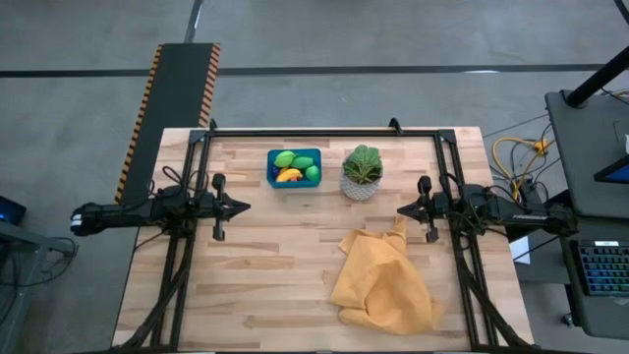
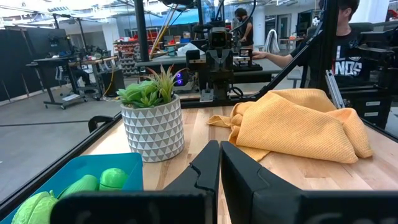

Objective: Pick and placing Produce into tupperware
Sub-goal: Return to Home Position

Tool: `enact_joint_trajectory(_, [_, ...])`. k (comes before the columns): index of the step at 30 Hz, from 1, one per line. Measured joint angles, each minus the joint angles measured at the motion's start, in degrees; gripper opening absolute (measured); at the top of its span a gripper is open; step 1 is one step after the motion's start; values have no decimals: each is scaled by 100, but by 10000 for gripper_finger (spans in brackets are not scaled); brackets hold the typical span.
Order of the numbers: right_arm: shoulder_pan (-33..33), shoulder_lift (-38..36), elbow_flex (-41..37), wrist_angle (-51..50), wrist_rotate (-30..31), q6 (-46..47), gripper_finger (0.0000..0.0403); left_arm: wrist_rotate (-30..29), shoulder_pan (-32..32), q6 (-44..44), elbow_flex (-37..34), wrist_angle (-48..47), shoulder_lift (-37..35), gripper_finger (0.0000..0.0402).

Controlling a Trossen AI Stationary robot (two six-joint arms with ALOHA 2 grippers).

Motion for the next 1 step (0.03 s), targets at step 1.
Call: enact_joint_trajectory(1, [0, 0, 0, 0, 0, 0, 9, 0, 0, 0, 0, -1, 0, 0])
